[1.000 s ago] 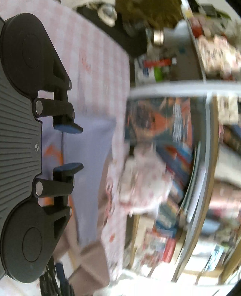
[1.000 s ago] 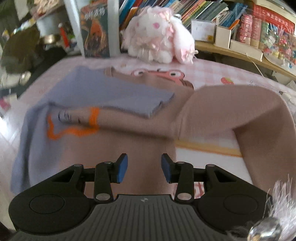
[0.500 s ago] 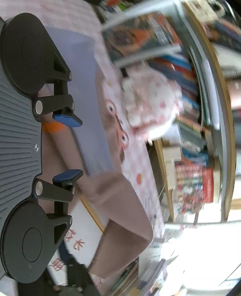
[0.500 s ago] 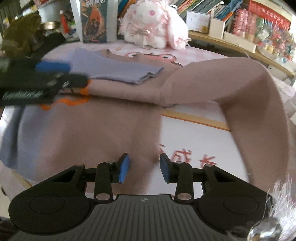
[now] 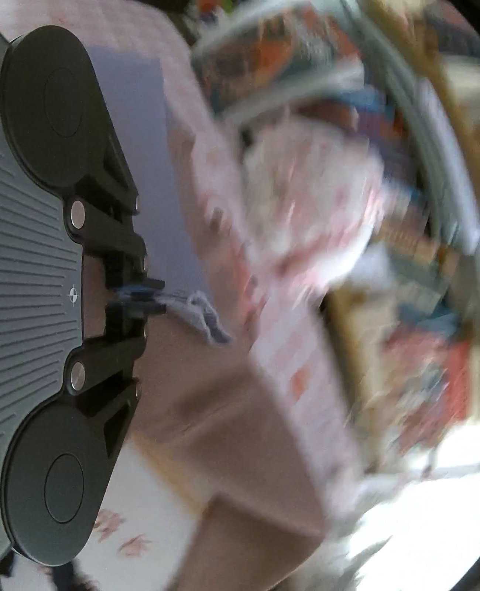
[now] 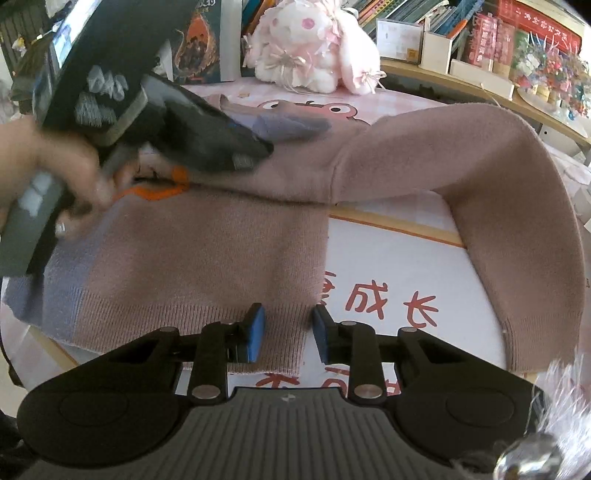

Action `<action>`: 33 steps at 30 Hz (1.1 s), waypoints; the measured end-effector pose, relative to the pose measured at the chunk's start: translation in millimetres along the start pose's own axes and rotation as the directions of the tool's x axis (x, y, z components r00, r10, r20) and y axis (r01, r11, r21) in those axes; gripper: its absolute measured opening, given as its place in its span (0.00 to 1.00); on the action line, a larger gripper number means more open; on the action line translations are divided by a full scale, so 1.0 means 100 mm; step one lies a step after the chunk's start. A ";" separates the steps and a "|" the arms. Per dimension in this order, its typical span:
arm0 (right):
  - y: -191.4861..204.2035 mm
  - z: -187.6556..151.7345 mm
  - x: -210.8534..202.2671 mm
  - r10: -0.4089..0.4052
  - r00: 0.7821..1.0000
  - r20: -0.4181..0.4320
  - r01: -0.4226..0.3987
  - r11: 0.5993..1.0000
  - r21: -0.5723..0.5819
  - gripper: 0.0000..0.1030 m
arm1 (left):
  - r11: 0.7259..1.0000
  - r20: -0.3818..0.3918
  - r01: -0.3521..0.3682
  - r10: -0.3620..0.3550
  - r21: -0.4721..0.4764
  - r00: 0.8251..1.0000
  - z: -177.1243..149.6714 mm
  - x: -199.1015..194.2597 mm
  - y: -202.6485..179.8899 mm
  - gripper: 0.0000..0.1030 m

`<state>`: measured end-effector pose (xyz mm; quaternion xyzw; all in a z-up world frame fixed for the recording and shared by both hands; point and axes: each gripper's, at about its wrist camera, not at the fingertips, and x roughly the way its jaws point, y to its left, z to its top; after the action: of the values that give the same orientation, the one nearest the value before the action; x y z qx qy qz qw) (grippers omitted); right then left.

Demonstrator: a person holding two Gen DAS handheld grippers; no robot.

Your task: Fold clothes

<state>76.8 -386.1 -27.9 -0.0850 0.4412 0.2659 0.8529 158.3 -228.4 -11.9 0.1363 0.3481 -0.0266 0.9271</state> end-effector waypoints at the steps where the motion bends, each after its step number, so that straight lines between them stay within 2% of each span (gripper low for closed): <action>1: 0.00 0.00 0.00 0.001 1.000 -0.001 -0.001 1.000 -0.001 0.26 | 0.998 0.040 -0.035 0.037 -0.044 0.999 0.01 -0.11 0.18 0.05; 3: 0.00 0.01 0.00 0.001 1.000 -0.004 -0.001 1.000 -0.003 0.26 | 0.983 0.094 -0.069 0.085 -0.170 0.992 0.00 -0.35 0.65 0.05; 5: 0.00 0.01 0.01 -0.002 1.000 -0.006 0.002 1.000 -0.002 0.26 | 0.951 0.121 -0.109 0.149 -0.288 0.981 -0.08 -0.57 1.16 0.05; 8: 0.01 0.02 0.02 -0.013 1.000 -0.005 0.013 1.000 0.005 0.26 | 0.862 0.131 -0.178 0.269 -0.475 0.954 -0.33 -0.94 2.03 0.05; 10: 0.02 0.02 0.03 -0.026 1.000 -0.004 0.026 1.000 0.017 0.26 | 0.790 0.090 -0.256 0.364 -0.556 0.927 -0.56 -1.17 2.55 0.05; 12: 0.05 0.02 0.03 -0.046 0.999 -0.002 0.046 0.998 0.033 0.26 | 0.733 0.014 -0.353 0.443 -0.581 0.897 -0.86 -1.37 3.00 0.05; 16: 0.12 0.03 0.05 -0.092 0.996 -0.001 0.092 0.993 0.073 0.26 | 0.677 -0.095 -0.462 0.505 -0.573 0.858 -1.38 -1.56 3.57 0.05; 17: 0.13 0.04 0.06 -0.099 0.995 -0.005 0.099 0.992 0.083 0.24 | 0.674 -0.117 -0.464 0.493 -0.575 0.862 -1.50 -1.56 3.69 0.05; 20: 0.16 0.09 0.09 -0.108 0.994 -0.023 0.110 0.987 0.119 0.17 | 0.685 -0.177 -0.497 0.484 -0.533 0.857 -1.73 -1.41 3.85 0.05; 23: 0.18 0.14 0.12 -0.109 0.993 -0.036 0.113 0.983 0.145 0.10 | 0.700 -0.216 -0.487 0.443 -0.523 0.870 -1.87 -1.17 3.92 0.05; 25: 0.20 0.18 0.12 -0.119 0.991 -0.054 0.126 0.978 0.166 0.09 | 0.718 -0.214 -0.474 0.428 -0.510 0.878 -1.91 -1.08 3.91 0.05; 29: 0.39 0.16 -0.04 -0.130 0.990 -0.063 0.138 0.979 0.147 0.09 | 0.765 -0.155 -0.432 0.411 -0.477 0.898 -1.86 -1.04 3.88 0.05; 31: 0.51 0.09 -0.14 -0.110 0.990 -0.085 0.121 0.983 0.139 0.09 | 0.784 -0.122 -0.416 0.408 -0.461 0.905 -1.82 -1.06 3.90 0.05; 33: 0.62 -0.02 -0.22 -0.044 0.992 -0.118 0.064 0.983 0.175 0.08 | 0.794 -0.093 -0.399 0.404 -0.460 0.910 -1.79 -1.08 3.93 0.05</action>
<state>32.5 -342.3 -5.8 -0.0353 0.5084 0.1968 0.8376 18.9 193.5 21.9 -0.0214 0.3024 0.2545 0.9183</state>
